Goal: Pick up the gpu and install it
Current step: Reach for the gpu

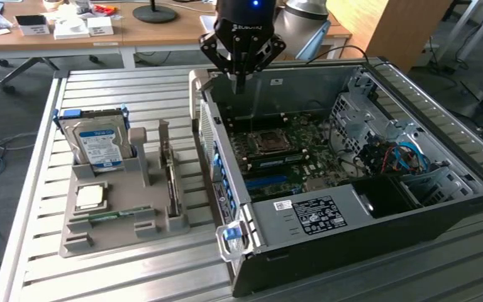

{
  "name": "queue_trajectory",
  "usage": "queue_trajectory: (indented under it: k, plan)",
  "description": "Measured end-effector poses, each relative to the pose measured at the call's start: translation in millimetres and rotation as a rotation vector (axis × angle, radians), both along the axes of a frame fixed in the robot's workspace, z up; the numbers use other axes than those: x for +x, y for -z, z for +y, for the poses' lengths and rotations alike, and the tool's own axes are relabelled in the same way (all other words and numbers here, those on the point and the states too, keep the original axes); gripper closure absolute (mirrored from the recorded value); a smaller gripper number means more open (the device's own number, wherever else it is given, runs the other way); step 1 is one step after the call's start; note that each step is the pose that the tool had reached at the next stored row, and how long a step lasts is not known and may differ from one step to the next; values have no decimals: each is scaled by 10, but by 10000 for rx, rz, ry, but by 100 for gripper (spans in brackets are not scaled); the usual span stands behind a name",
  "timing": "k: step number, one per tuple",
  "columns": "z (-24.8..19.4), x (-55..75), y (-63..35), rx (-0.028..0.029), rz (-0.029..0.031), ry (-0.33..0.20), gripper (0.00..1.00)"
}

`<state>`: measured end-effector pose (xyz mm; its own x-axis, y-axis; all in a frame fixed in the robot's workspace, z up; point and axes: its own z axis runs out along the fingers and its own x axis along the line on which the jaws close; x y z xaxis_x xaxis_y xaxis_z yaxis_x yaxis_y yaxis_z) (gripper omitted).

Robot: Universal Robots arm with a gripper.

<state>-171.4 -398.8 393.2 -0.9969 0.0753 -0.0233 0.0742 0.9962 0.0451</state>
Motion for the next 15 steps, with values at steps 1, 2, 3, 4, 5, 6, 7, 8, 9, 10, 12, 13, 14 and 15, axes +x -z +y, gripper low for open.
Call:
queue_trajectory:
  k: [1, 2, 3, 4, 5, 6, 7, 8, 9, 10, 12, 13, 14, 15]
  plan:
    - [0, -6, 0, 0, 0, 0, 89]
    - [0, -12, 0, 0, 0, 0, 89]
    - [0, -18, 0, 0, 0, 0, 89]
    - [0, -23, 0, 0, 0, 0, 89]
    - [0, -28, 0, 0, 0, 1, 89]
    - [0, -33, 0, -1, 0, 0, 89]
    - [0, -38, 0, 0, 0, 0, 89]
    - [0, -43, 0, 0, 0, 0, 89]
    - [0, -48, 0, -1, 0, 0, 89]
    - [0, -52, 0, 0, 0, 0, 89]
    - [0, -61, 0, 0, 0, 0, 89]
    - [0, -67, 0, 0, 0, 1, 89]
    - [0, -72, 0, -1, 0, 0, 89]
    - [0, -76, 0, 0, 0, 0, 89]
